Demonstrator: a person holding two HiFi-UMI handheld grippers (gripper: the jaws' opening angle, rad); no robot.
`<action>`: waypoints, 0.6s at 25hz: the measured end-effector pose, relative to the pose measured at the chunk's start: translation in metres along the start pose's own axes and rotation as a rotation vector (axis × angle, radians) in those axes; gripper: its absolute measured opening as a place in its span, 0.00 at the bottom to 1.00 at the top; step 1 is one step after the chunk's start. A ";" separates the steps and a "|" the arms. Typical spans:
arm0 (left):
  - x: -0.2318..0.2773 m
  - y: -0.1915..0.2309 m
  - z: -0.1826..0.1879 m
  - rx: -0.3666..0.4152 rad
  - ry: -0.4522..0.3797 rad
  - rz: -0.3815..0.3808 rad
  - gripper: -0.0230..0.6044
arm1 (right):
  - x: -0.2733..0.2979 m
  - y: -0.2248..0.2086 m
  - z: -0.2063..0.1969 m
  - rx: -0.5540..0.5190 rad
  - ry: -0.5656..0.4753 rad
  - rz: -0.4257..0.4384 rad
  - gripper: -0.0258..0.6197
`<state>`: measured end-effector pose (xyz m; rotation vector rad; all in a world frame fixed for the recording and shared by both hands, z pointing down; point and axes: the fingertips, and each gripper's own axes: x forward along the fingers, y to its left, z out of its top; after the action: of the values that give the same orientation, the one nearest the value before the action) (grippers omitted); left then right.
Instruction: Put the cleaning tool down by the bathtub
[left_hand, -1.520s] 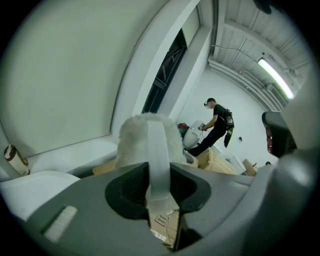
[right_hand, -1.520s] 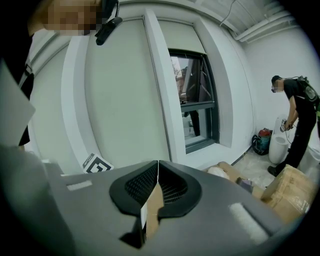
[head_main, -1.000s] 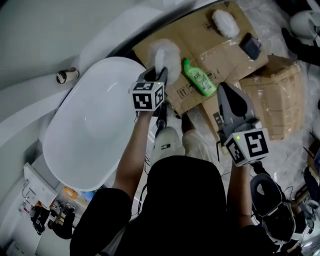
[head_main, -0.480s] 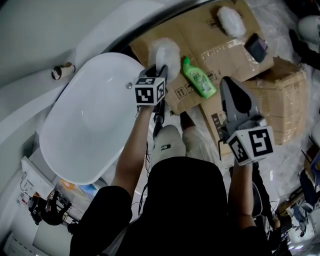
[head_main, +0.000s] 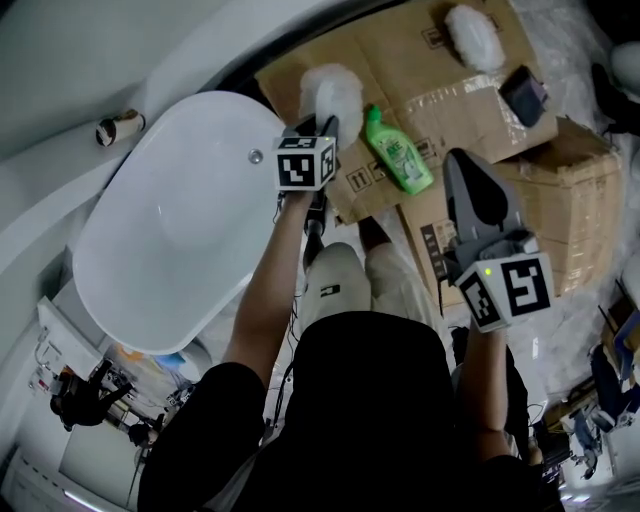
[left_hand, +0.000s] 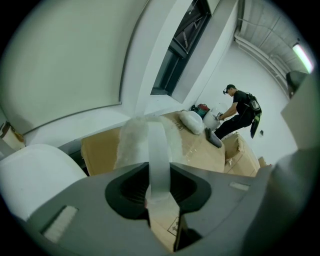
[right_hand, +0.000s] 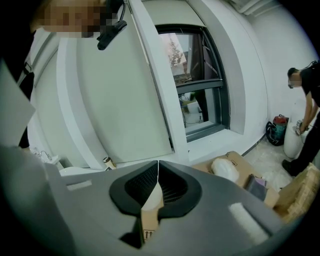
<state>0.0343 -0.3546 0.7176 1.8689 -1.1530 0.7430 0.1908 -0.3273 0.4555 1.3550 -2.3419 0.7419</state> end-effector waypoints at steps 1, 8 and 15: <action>0.003 0.001 -0.001 -0.003 0.005 0.003 0.18 | 0.001 -0.002 -0.001 0.000 0.003 0.001 0.06; 0.023 0.006 -0.009 -0.017 0.032 0.021 0.18 | 0.005 -0.015 -0.005 0.005 0.014 -0.007 0.06; 0.041 0.012 -0.015 -0.020 0.063 0.036 0.18 | 0.010 -0.024 -0.011 0.018 0.030 -0.015 0.06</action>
<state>0.0387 -0.3633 0.7616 1.7992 -1.1529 0.8022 0.2073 -0.3381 0.4759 1.3577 -2.3049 0.7757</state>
